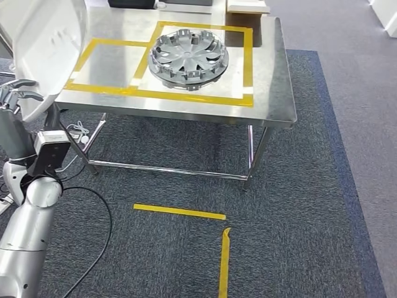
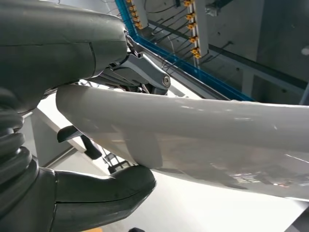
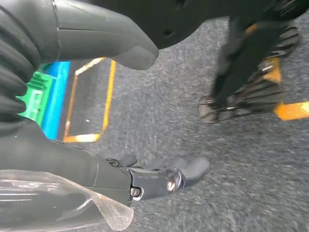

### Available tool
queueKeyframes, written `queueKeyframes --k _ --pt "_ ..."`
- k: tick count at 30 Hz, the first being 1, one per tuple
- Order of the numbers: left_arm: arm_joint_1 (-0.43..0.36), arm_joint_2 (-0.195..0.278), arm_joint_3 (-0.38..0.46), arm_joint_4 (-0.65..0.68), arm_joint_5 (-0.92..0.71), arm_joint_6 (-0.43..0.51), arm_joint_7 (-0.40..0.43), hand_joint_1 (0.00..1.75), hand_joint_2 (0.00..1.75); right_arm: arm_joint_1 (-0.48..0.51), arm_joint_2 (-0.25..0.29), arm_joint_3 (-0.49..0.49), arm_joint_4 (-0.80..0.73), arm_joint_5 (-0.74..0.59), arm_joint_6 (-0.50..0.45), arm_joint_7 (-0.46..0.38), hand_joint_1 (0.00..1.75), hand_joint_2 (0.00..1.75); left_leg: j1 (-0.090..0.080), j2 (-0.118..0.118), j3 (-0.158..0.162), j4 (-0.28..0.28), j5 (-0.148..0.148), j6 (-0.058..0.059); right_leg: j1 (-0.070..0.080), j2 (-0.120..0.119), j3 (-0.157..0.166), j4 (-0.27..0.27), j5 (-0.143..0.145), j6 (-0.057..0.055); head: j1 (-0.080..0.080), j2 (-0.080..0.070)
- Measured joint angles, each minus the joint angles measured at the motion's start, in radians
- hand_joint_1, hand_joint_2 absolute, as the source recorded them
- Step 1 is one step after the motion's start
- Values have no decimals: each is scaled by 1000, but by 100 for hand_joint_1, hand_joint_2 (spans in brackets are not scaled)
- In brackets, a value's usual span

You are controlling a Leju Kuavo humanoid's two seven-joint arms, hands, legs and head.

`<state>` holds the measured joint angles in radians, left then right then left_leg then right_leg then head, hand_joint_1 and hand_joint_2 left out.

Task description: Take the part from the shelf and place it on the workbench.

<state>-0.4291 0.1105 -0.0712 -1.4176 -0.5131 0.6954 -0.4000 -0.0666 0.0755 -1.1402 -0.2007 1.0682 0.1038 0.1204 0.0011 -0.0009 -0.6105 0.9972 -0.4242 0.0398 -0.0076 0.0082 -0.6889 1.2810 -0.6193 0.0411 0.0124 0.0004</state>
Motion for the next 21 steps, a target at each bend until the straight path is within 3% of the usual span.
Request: queueKeyframes --k 1,2,3,4,5,7,9,11,14,16,17,18,19,21 --pt "3 -2 7 0 0 0 -5 175 175 1 0 0 0 0 1 -1 0 175 0 -1 6 0 -7 0 -2 0 -23 6 -17 3 0 0" --pt "6 -6 16 0 -4 0 -12 175 175 2 0 0 0 0 1 -3 0 175 1 -2 14 0 -14 -2 -3 0 -29 -18 -6 7 0 0" --pt "8 -10 29 0 -12 0 -22 175 175 2 0 0 0 0 1 -5 0 175 1 -3 24 0 -21 -5 -4 -1 -18 -70 35 10 0 0" --pt "9 -16 44 0 -22 0 -34 175 175 2 0 0 0 1 1 -7 0 175 2 -3 34 0 -29 -9 -4 -2 2 -139 93 11 1 0" --pt "9 -21 62 0 -32 0 -46 175 175 2 0 0 0 2 1 -8 0 175 1 -3 42 3 -36 -14 -3 -2 21 -201 134 7 1 0" --pt "10 -32 101 -1 -47 2 -67 175 175 2 0 0 0 3 2 -7 0 175 -1 -5 48 8 -48 -27 -1 -2 47 -266 174 -13 1 0" --pt "12 -40 136 -2 -57 3 -81 175 175 3 0 0 0 4 2 -6 0 175 -3 -6 50 17 -53 -38 1 -4 59 -268 175 -33 0 0" --pt "12 -46 164 -2 -67 3 -89 175 175 3 0 -1 0 4 2 -6 0 175 -1 -6 43 51 -75 -47 -2 -9 69 -270 177 -44 -1 0" --pt "13 -53 202 -3 -81 3 -99 175 175 -1 0 -2 0 6 2 -7 0 175 3 -4 -31 212 -166 -60 -3 -18 77 -271 172 -54 -4 0" --pt "16 -57 221 -3 -86 3 -101 175 175 -1 0 -3 0 6 2 -8 0 175 5 -4 -74 290 -194 -63 -2 -26 79 -270 168 -56 -4 0" --pt "17 -59 228 -3 -88 3 -101 175 175 0 0 -4 0 7 3 -8 0 175 6 -4 -73 278 -178 -62 -1 -30 81 -270 166 -55 -4 0" --pt "17 -60 234 -3 -89 3 -101 175 175 0 0 -5 0 7 3 -8 0 175 6 -1 -54 229 -144 -60 -1 -35 84 -269 163 -54 -4 0" --pt "17 -61 239 -3 -90 3 -101 175 175 0 0 -5 0 7 4 -8 0 175 5 10 -25 159 -101 -56 -1 -40 88 -269 161 -53 -4 0" --pt "15 -63 245 -3 -95 3 -101 175 175 0 1 -6 0 8 5 -8 0 175 -3 42 19 45 -56 -48 1 -51 92 -268 157 -47 -4 0"
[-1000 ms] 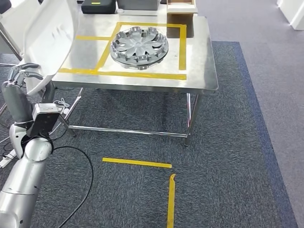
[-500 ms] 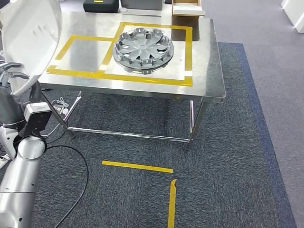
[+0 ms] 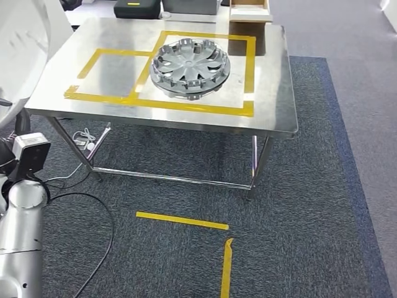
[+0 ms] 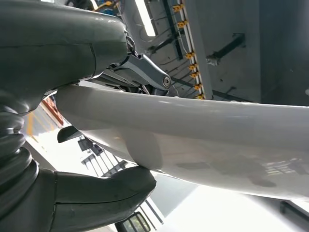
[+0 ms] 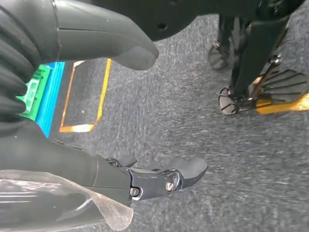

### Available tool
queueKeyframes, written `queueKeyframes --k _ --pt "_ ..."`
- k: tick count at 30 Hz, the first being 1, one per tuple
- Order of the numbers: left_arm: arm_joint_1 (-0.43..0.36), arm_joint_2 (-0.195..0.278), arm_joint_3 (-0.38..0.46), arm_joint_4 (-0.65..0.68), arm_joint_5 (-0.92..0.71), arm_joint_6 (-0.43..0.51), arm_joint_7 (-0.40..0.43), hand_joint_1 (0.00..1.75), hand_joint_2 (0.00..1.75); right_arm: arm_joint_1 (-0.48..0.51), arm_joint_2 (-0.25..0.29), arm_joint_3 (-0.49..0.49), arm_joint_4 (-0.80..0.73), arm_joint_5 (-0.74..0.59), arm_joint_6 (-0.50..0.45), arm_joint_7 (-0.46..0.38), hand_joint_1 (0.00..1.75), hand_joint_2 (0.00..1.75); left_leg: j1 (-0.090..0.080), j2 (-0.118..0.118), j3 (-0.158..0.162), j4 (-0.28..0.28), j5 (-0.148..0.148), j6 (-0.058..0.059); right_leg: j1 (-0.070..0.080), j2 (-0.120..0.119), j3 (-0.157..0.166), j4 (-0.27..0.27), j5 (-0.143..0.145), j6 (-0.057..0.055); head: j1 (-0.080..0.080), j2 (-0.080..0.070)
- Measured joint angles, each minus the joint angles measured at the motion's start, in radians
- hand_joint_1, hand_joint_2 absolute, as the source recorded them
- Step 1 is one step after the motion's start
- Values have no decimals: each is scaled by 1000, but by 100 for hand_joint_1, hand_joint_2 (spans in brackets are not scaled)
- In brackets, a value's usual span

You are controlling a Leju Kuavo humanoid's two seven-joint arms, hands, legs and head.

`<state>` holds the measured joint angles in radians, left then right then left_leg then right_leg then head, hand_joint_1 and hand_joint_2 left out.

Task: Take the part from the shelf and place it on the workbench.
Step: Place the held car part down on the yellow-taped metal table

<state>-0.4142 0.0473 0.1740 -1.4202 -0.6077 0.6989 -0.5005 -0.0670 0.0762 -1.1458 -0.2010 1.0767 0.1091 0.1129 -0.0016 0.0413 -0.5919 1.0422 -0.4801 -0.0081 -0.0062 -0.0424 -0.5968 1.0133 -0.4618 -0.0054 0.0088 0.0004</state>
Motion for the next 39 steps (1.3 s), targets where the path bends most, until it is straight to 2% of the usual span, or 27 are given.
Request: queueKeyframes --k 2,4,5,6,7,9,10,11,12,13,14,15,16,17,19,21,23,24,25,26,27,29,31,34,36,37,39 --pt "0 -2 3 0 -4 0 0 175 175 0 0 -1 0 1 0 0 0 175 -7 9 6 -29 5 10 3 -14 1 0 -3 9 0 0" --pt "0 -3 6 0 -5 0 0 175 175 0 0 -1 0 3 0 0 0 175 -5 -9 8 -33 18 22 4 -23 3 2 -10 20 0 0" --pt "-1 -4 7 0 -5 0 0 175 175 -1 0 -1 0 4 0 0 0 175 -3 -16 10 -36 20 27 3 -15 -2 15 -23 25 1 0" --pt "-2 -5 9 0 -6 0 0 175 175 -1 0 -1 0 4 0 0 0 175 0 -23 12 -38 23 31 2 -1 -16 46 -44 30 3 0" --pt "-3 -7 10 0 -8 0 1 175 175 -1 0 -2 0 4 0 0 0 175 2 -30 13 -39 24 35 1 16 -42 101 -75 34 4 0" --pt "-3 -11 11 0 -13 0 2 175 175 1 0 -2 0 5 2 1 0 175 2 -47 11 -39 25 38 1 36 -108 238 -132 37 6 0" --pt "-3 -12 11 0 -16 0 3 175 175 2 0 -2 0 6 3 1 0 175 1 -57 10 -38 25 39 1 39 -130 281 -141 37 6 0" --pt "-3 -14 11 0 -18 0 4 175 175 3 0 -2 0 7 4 1 0 175 1 -67 11 -38 24 39 1 41 -134 284 -129 36 6 0" --pt "-3 -16 11 0 -20 0 6 175 175 3 0 -2 0 7 5 2 0 175 0 -77 12 -38 24 38 1 43 -118 247 -100 34 6 0" --pt "-3 -17 11 0 -22 0 7 175 175 2 0 -2 0 7 6 2 0 175 0 -86 13 -38 24 38 1 51 -87 179 -61 31 6 0" --pt "-3 -18 11 0 -25 0 9 175 175 1 0 -2 0 8 7 2 0 175 0 -95 14 -37 23 36 -1 70 -51 106 -31 26 6 0" --pt "-4 -18 11 1 -27 0 12 175 175 1 0 -2 0 8 8 2 0 175 0 -103 12 -35 22 33 -2 86 -21 47 -13 23 5 0" --pt "-6 -19 11 1 -29 0 14 175 175 0 0 -2 0 7 10 2 0 175 2 -111 8 -34 23 28 -2 100 -2 11 -6 20 5 0" --pt "-6 -20 11 1 -30 0 16 175 175 0 -1 -3 0 5 14 2 0 175 4 -118 4 -33 24 23 -1 108 7 -2 -10 17 5 0" --pt "-4 -20 11 1 -29 0 19 175 175 -1 0 -4 0 0 24 4 0 175 8 -124 0 -32 24 10 -1 96 11 -10 -7 10 5 0" --pt "-6 -18 8 2 -24 0 25 175 175 -1 2 -7 0 -4 27 2 0 175 8 -97 -15 4 -1 -1 -4 83 18 -18 -4 0 0 0" --pt "-6 -15 1 2 -17 0 33 175 175 0 3 -9 0 -4 22 -2 0 175 10 -63 -65 116 -59 -10 -5 72 23 -20 -7 -7 -6 0" --pt "-3 -14 -3 2 -14 0 35 175 175 1 3 -10 0 -4 19 -4 0 175 12 -56 -97 183 -85 -15 -5 66 24 -20 -9 -9 -6 0" --pt "0 -14 -6 2 -12 0 37 175 175 1 3 -10 0 -4 18 -6 0 175 15 -54 -119 229 -97 -18 -5 62 25 -19 -11 -9 -6 0" --pt "3 -13 -10 2 -10 0 38 175 175 2 3 -10 0 -4 16 -7 0 175 17 -53 -127 243 -91 -19 -5 58 26 -19 -13 -8 -6 0" --pt "4 -11 -13 2 -9 0 38 175 175 2 3 -10 0 -4 16 -8 0 175 18 -53 -113 215 -67 -19 -5 55 29 -19 -16 -6 -6 0" --pt "4 -7 -16 3 -8 0 38 175 175 2 3 -10 0 -4 16 -9 0 175 18 -48 -47 86 -4 -13 -5 50 36 -18 -21 0 -6 0" --pt "3 -4 -19 2 -8 0 38 175 175 1 3 -10 0 -4 16 -10 0 175 13 -44 3 -16 19 -3 -2 47 40 -18 -27 11 -5 0" --pt "3 1 -24 2 -5 0 42 175 175 0 3 -10 0 -3 14 -14 0 175 9 -46 15 -40 10 17 -2 42 41 -12 -25 31 -5 0" --pt "2 3 -27 2 -3 0 48 175 175 0 3 -10 0 -3 13 -16 0 175 10 -46 27 -44 7 30 -4 41 23 25 -41 38 -2 0" --pt "2 3 -29 2 -3 0 50 175 175 -1 3 -10 0 -3 13 -17 0 175 10 -46 32 -45 6 35 -4 41 -2 69 -60 39 0 0" --pt "3 3 -33 2 -2 0 52 175 175 -1 3 -10 0 -2 13 -18 0 175 7 -47 37 -45 0 43 -4 42 -79 192 -103 41 4 0"
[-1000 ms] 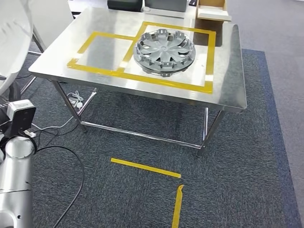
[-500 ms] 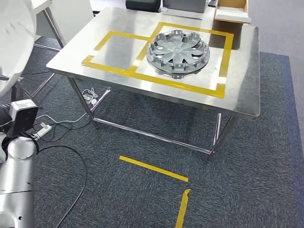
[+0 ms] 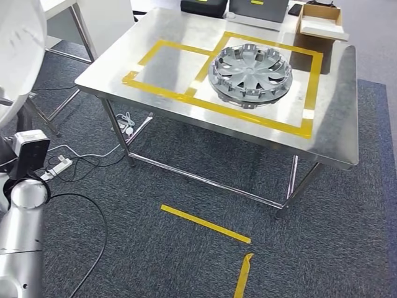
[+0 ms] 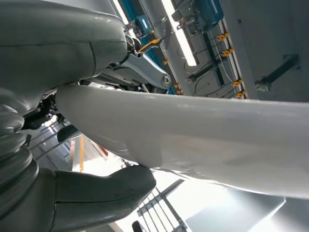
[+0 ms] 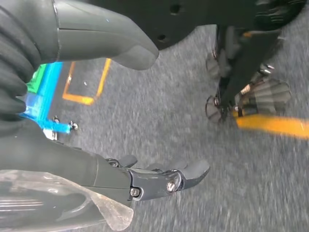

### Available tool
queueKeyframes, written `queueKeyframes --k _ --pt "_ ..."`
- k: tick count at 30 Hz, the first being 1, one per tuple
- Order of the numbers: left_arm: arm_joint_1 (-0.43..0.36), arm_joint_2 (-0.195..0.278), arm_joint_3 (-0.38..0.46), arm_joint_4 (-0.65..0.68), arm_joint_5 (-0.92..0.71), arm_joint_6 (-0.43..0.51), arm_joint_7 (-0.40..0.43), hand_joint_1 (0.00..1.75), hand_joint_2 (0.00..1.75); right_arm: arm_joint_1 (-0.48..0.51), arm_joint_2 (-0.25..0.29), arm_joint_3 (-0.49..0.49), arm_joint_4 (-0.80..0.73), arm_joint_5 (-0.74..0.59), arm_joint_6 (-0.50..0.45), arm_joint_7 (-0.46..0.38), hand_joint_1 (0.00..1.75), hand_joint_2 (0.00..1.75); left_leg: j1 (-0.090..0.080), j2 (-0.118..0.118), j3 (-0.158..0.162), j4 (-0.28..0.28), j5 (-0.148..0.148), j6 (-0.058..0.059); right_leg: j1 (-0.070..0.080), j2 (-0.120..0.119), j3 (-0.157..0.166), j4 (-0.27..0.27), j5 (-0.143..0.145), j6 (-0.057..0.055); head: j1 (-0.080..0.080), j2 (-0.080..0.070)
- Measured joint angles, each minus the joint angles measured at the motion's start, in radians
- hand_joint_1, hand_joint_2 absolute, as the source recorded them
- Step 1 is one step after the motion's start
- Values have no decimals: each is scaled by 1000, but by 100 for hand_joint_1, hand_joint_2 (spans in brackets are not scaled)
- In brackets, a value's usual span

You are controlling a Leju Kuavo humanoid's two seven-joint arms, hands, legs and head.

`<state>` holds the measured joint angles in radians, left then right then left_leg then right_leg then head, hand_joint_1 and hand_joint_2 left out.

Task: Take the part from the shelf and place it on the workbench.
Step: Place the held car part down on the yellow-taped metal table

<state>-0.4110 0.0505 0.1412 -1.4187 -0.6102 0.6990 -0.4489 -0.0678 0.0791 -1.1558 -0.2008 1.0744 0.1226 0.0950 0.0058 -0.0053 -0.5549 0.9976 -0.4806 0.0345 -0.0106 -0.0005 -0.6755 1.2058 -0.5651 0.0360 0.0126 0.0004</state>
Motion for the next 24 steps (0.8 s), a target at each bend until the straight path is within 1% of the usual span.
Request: queueKeyframes --k 1,2,3,4,5,6,7,8,9,10,11,12,13,14,15,16,17,18,19,20,21,22,23,24 --pt "3 0 -2 0 0 0 0 175 175 1 0 0 0 0 0 0 0 175 -2 -1 3 0 -5 2 0 0 -37 49 -11 1 0 0" --pt "6 -1 -4 0 0 0 1 175 175 3 0 0 0 0 0 0 0 175 -4 -1 9 0 -11 3 0 0 -61 69 -4 2 1 0" --pt "10 -1 -6 0 0 0 1 175 175 5 0 0 0 0 -1 -1 0 175 -5 -2 18 0 -18 3 0 0 -66 52 22 1 1 0" --pt "13 -1 -7 0 0 0 2 175 175 6 0 0 0 0 -1 -2 0 175 -6 -3 29 0 -27 1 0 0 -53 2 63 0 1 0" --pt "15 -1 -8 0 0 0 2 175 175 7 0 0 0 0 -1 -3 0 175 -6 -3 40 0 -36 -1 1 1 -30 -62 107 -3 1 0" --pt "15 -1 -9 0 0 0 2 175 175 7 0 0 0 0 -2 -4 0 175 -6 -3 50 0 -45 -4 3 1 -10 -116 128 -7 0 0" --pt "15 -1 -9 0 0 0 2 175 175 6 0 0 0 0 -2 -5 0 175 -6 -4 56 0 -53 -10 6 1 9 -156 135 -12 0 0" --pt "16 -1 -10 -1 0 0 2 175 175 6 0 0 0 0 -2 -5 0 175 -5 -4 61 1 -59 -16 10 2 19 -176 130 -19 -1 0" --pt "18 -2 -11 -1 0 0 2 175 175 7 0 0 0 0 -2 -5 0 175 -5 -4 68 2 -63 -21 13 0 26 -183 117 -26 -1 0" --pt "19 -1 -12 -2 0 0 2 175 175 8 0 -1 0 0 -3 -6 0 175 -5 -4 74 3 -66 -26 13 -1 39 -190 116 -33 -1 0" --pt "21 -1 -13 -2 0 0 3 175 175 9 0 -1 0 0 -3 -6 0 175 -5 -4 75 17 -65 -30 11 -2 50 -195 116 -39 -3 0" --pt "20 -1 -14 -3 0 0 3 175 175 9 0 -1 0 1 -4 -6 0 175 -4 -3 62 50 -61 -33 9 -3 65 -200 112 -45 -4 0" --pt "19 0 -14 -3 2 0 3 175 175 8 0 -1 0 1 -4 -7 0 175 -3 -2 34 102 -60 -38 6 -3 79 -204 108 -49 -5 0" --pt "20 2 -15 -3 3 0 3 175 175 7 0 -1 0 1 -4 -8 0 175 0 -2 -7 167 -67 -43 5 -3 92 -207 101 -52 -6 0" --pt "21 4 -15 -3 4 0 3 175 175 6 0 -1 0 2 -5 -8 0 175 2 -1 -52 228 -87 -48 4 -2 103 -208 93 -54 -7 0" --pt "23 5 -15 -3 5 0 3 175 175 6 0 -1 0 2 -6 -9 0 175 5 -1 -92 271 -117 -52 4 -1 114 -208 83 -54 -6 0" --pt "25 6 -15 -3 5 0 3 175 175 6 0 -1 0 3 -6 -9 0 175 8 -1 -122 290 -145 -56 3 0 128 -208 71 -53 -6 0" --pt "26 7 -15 -3 5 0 3 175 175 7 0 -1 -1 3 -7 -9 0 175 10 -1 -140 282 -156 -58 2 1 144 -208 59 -52 -6 0" --pt "26 7 -15 -3 5 0 3 175 175 7 0 -1 -1 3 -7 -10 0 175 11 -1 -145 248 -141 -59 0 2 162 -208 46 -49 -6 0" --pt "26 8 -15 -3 5 0 3 175 175 8 0 -1 -1 4 -7 -10 0 175 12 1 -142 194 -93 -59 -1 2 174 -209 32 -45 -7 0" --pt "26 9 -15 -3 5 0 3 175 175 7 0 -1 -1 5 -7 -10 0 175 12 3 -140 131 -29 -58 -1 2 189 -205 18 -39 -8 0" --pt "26 10 -15 -3 4 0 3 175 175 7 0 -1 -1 5 -7 -11 0 175 11 6 -137 85 28 -55 0 3 197 -204 5 -32 -8 0" --pt "27 11 -16 -3 4 0 3 175 175 6 0 -1 -1 6 -7 -11 0 175 10 8 -135 55 71 -50 1 3 200 -203 -7 -25 -8 0" --pt "27 11 -16 -3 3 0 3 175 175 5 0 -1 -1 6 -7 -11 0 175 8 8 -136 44 87 -44 1 3 207 -204 -15 -19 -7 0"
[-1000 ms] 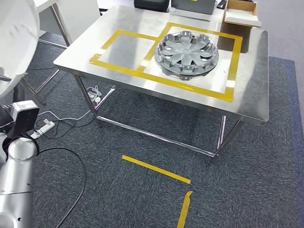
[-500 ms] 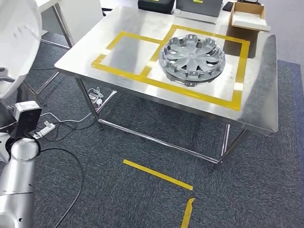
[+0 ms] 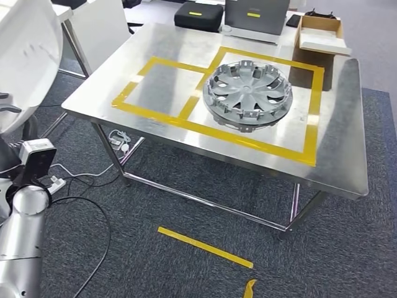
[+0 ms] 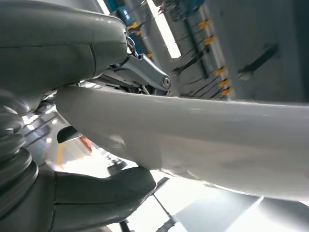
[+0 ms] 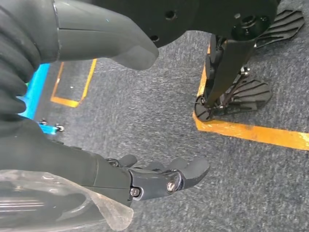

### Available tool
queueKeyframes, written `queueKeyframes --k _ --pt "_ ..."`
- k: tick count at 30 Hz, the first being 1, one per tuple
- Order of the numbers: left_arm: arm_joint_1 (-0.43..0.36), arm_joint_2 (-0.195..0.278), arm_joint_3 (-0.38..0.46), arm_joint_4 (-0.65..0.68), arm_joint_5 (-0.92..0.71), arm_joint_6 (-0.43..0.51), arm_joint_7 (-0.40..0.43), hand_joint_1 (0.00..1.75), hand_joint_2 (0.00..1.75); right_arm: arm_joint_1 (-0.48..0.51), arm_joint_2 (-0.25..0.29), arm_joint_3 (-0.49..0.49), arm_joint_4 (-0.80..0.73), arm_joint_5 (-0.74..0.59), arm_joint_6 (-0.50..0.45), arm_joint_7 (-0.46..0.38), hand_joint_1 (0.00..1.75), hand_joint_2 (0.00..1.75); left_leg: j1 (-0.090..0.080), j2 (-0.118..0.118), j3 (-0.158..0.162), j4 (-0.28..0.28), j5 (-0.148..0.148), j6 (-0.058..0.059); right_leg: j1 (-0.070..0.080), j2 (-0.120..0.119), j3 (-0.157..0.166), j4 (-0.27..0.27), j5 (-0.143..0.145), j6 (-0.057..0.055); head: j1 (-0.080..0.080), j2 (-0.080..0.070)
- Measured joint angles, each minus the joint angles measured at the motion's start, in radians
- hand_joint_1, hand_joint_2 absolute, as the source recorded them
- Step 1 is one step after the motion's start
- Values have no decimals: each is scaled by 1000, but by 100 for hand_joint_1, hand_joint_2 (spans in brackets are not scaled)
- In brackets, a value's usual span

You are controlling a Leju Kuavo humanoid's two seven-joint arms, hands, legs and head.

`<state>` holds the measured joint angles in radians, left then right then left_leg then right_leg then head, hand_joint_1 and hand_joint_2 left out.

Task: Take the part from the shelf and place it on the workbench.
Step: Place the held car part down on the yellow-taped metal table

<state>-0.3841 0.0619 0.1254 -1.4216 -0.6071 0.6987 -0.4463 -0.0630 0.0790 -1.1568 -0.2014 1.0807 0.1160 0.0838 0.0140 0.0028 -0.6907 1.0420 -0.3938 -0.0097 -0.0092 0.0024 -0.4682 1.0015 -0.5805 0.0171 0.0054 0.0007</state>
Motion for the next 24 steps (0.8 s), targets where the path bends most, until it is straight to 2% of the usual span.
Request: queueKeyframes --k 2,3,4,5,7,8,9,10,12,13,14,17,19,20,22,23,24 --pt "-2 1 0 -1 -2 0 0 175 175 -3 0 0 0 0 0 0 0 175 -1 -3 7 0 -2 13 -2 -2 6 -8 -14 11 2 0" --pt "-4 1 -1 -1 -3 0 0 175 175 -4 0 0 0 1 0 -1 0 175 0 -4 11 -2 -6 21 -2 -3 5 1 -24 16 3 0" --pt "-6 1 -2 -1 -4 0 0 175 175 -6 0 0 -1 1 0 -1 0 175 1 -5 15 -4 -9 27 -3 -3 -9 32 -42 19 3 0" --pt "-8 1 -4 -1 -6 0 0 175 175 -6 0 0 -1 2 0 -1 0 175 1 -5 19 -5 -14 34 -3 -3 -40 87 -68 22 4 0" --pt "-8 1 -8 -1 -7 0 1 175 175 -6 0 0 0 2 0 0 0 175 -3 -6 23 -5 -24 42 -3 -3 -134 228 -114 23 4 0" --pt "-8 0 -10 -1 -7 0 2 175 175 -5 0 0 0 2 0 0 0 175 -5 -7 27 -5 -29 44 -2 -3 -174 273 -116 22 4 0" --pt "-7 0 -11 -1 -7 0 4 175 175 -4 0 0 -1 2 0 0 0 175 -7 -8 32 -5 -35 44 -2 -3 -196 280 -94 20 4 0" --pt "-7 0 -13 -1 -7 0 8 175 175 -4 0 0 -1 3 0 0 0 175 -9 -8 40 -5 -40 44 -1 -3 -198 249 -53 16 4 0" --pt "-9 1 -20 0 -8 0 17 175 175 -4 -1 0 -1 3 -1 0 0 175 -11 -9 57 -5 -52 42 4 -2 -164 126 43 2 3 0" --pt "-12 1 -24 1 -9 0 21 175 175 -4 -2 0 -1 3 -1 0 0 175 -12 -10 61 -4 -56 39 8 -1 -143 71 72 -4 3 0" --pt "-14 2 -28 2 -10 0 25 175 175 -5 -3 -1 -1 3 -2 0 0 175 -12 -10 62 -4 -58 35 11 0 -130 38 86 -9 3 0" --pt "-17 6 -42 4 -15 0 41 175 175 -4 -4 -1 -1 3 -7 -1 0 175 -9 -11 62 -8 -58 17 13 2 -117 13 88 -16 2 0" --pt "-19 11 -49 6 -17 0 46 175 175 -4 -4 -2 -1 3 -8 -1 0 175 -9 -10 53 21 -78 6 7 1 -104 -1 93 -25 0 0" --pt "-21 13 -52 7 -16 0 48 175 175 -4 -4 -2 -1 3 -9 -2 0 175 -7 -10 34 65 -102 0 4 0 -97 -7 94 -28 -1 0" --pt "-23 17 -58 10 -14 0 53 175 175 -5 -4 -3 -1 3 -11 -3 0 175 -2 -9 -24 192 -156 -10 3 -2 -89 -8 89 -33 -2 0" --pt "-22 19 -60 12 -12 0 54 175 175 -5 -4 -3 -1 3 -11 -4 0 175 0 -9 -49 242 -169 -14 3 -2 -85 -8 85 -34 -2 0" --pt "-22 21 -62 14 -9 0 55 175 175 -4 -4 -4 -1 3 -12 -4 0 175 3 -9 -58 259 -165 -16 3 -2 -81 -8 81 -33 -2 0"
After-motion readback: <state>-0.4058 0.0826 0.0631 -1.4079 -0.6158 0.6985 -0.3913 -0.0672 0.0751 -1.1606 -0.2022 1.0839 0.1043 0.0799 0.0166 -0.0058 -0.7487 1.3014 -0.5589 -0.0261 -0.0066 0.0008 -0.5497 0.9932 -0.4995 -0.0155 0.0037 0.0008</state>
